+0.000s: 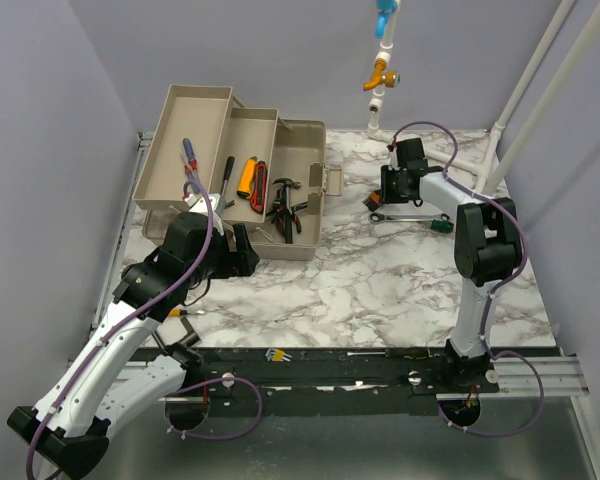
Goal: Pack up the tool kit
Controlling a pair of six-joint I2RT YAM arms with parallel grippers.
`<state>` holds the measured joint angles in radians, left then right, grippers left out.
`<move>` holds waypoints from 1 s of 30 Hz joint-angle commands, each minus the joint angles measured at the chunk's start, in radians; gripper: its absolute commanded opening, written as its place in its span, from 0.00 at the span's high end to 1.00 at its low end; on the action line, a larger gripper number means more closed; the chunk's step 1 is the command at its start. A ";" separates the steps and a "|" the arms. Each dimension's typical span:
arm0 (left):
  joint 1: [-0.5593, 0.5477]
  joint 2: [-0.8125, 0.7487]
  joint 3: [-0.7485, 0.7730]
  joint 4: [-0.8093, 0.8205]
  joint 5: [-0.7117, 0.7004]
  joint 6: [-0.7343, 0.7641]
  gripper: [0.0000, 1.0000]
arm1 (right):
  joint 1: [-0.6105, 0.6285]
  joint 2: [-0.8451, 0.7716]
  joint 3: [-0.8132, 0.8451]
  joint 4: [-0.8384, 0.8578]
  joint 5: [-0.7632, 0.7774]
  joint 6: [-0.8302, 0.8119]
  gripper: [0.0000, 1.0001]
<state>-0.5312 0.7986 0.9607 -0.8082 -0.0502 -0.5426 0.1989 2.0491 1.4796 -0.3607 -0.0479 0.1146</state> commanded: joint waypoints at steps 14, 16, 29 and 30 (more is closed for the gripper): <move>-0.062 0.118 0.045 0.148 0.160 0.040 0.14 | -0.052 -0.058 -0.081 0.135 -0.062 0.304 0.01; -0.104 0.160 0.086 0.157 0.125 0.038 0.13 | -0.052 -0.042 -0.074 0.153 -0.056 0.318 0.00; -0.169 0.196 0.136 0.139 0.058 0.056 0.12 | -0.045 0.152 0.111 0.111 0.024 0.180 0.12; -0.169 0.195 0.136 0.134 0.058 0.058 0.12 | -0.043 0.162 0.120 0.106 0.025 0.176 0.14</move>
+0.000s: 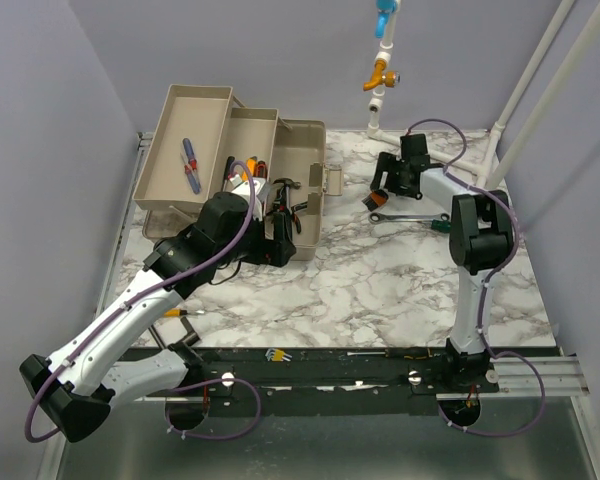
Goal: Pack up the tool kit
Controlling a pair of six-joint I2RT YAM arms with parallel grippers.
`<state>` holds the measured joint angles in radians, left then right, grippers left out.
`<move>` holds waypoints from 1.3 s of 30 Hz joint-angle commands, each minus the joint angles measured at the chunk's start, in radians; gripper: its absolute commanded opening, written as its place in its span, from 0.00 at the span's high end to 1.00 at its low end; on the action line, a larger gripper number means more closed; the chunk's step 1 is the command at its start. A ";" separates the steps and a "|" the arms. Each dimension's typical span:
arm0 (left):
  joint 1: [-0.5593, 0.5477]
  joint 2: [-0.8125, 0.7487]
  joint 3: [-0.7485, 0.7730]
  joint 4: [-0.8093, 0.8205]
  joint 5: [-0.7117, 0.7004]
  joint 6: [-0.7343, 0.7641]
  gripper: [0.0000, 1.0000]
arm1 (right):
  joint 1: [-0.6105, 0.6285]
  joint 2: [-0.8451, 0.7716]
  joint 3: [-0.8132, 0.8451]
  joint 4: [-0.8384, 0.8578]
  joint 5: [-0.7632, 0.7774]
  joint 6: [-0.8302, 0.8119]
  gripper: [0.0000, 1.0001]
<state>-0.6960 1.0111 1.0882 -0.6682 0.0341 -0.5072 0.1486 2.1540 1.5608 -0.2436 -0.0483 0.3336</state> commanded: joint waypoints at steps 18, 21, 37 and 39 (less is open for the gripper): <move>-0.004 -0.034 -0.019 -0.004 -0.050 0.023 0.12 | 0.096 0.054 0.017 -0.109 0.212 -0.159 0.62; -0.005 -0.043 -0.027 -0.002 -0.048 0.022 0.12 | 0.098 0.012 -0.033 -0.083 0.174 -0.153 0.75; -0.007 -0.097 -0.054 -0.011 -0.053 0.010 0.12 | 0.098 -0.252 -0.172 -0.058 0.092 -0.100 0.99; -0.007 -0.101 -0.058 -0.009 -0.050 0.008 0.12 | 0.098 -0.286 -0.179 -0.062 0.055 -0.086 0.99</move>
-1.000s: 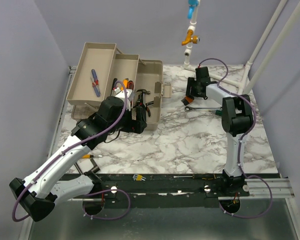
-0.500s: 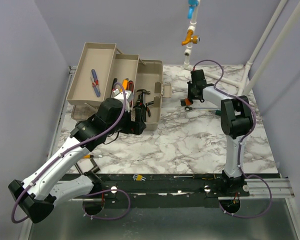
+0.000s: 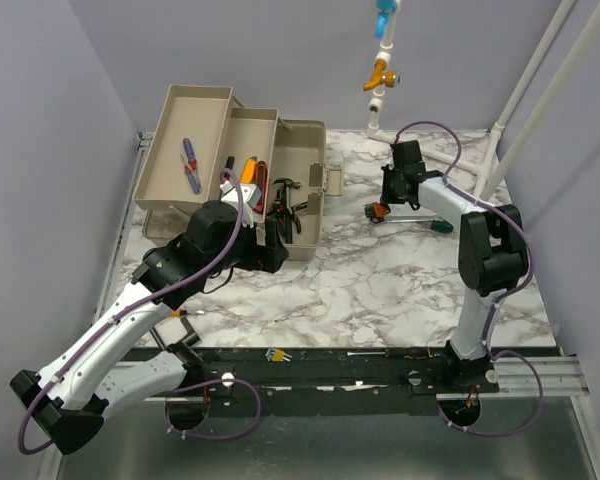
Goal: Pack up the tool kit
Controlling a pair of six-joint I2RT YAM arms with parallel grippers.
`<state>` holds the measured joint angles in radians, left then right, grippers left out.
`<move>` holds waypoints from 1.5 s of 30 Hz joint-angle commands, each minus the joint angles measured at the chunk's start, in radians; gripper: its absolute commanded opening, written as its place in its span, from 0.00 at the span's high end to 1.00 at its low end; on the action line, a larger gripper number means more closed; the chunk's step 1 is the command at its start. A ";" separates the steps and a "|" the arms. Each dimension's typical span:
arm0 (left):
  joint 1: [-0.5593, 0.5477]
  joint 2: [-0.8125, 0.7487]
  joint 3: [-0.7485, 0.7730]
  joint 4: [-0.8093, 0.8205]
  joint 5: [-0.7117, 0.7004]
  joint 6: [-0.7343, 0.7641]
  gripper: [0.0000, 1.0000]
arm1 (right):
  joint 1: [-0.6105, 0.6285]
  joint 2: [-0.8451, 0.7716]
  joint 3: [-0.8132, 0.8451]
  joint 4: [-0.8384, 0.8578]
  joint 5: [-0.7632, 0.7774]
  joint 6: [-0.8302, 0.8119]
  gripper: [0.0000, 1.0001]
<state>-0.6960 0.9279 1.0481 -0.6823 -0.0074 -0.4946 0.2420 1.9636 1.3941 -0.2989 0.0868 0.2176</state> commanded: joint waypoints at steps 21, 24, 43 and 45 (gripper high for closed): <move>0.135 -0.075 0.254 -0.218 -0.288 0.102 0.10 | 0.391 -0.030 0.447 0.062 -0.151 0.101 0.99; 0.217 -0.078 0.318 -0.233 -0.307 0.159 0.08 | 0.446 0.075 0.549 0.131 -0.117 0.093 0.99; 0.938 0.123 0.454 -0.091 0.228 0.108 0.04 | 0.461 0.452 0.920 0.451 0.116 -0.111 0.08; 0.972 0.117 0.423 -0.051 0.280 0.103 0.04 | 0.462 0.380 0.827 0.458 0.071 -0.089 0.08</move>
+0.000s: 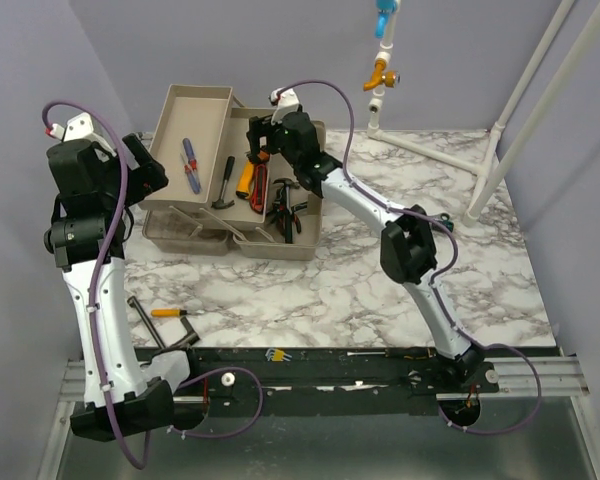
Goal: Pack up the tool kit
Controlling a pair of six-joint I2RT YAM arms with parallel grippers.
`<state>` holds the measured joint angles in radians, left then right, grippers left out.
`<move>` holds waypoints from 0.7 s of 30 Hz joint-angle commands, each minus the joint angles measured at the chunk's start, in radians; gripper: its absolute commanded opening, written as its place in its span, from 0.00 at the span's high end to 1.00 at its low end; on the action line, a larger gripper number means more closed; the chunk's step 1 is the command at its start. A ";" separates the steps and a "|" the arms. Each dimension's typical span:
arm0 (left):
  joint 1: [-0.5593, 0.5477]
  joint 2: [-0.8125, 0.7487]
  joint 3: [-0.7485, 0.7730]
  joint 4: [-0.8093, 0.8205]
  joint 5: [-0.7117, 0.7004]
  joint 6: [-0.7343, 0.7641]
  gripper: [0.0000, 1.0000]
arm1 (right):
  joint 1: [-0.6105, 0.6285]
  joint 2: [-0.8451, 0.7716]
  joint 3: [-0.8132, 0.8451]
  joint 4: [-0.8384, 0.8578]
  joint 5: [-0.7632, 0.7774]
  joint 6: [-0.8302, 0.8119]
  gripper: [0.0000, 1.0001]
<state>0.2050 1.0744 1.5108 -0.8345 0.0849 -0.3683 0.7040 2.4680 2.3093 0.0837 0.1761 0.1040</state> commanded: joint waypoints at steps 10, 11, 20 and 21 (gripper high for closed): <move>0.083 -0.102 -0.205 0.220 0.282 -0.051 0.04 | -0.001 -0.503 -0.508 -0.276 0.108 0.285 0.11; 0.083 -0.111 -0.216 0.226 0.284 -0.050 0.04 | 0.002 -0.542 -0.558 -0.296 0.115 0.338 0.11; 0.073 -0.173 -0.256 0.261 0.354 -0.077 0.04 | 0.089 -0.689 -0.912 -0.358 0.268 0.484 0.09; 0.069 -0.177 -0.263 0.274 0.363 -0.087 0.04 | 0.089 -0.687 -0.930 -0.367 0.278 0.488 0.09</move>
<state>0.2821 0.9253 1.2682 -0.6281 0.3702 -0.4179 0.7731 1.7805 1.4551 -0.1909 0.3656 0.5098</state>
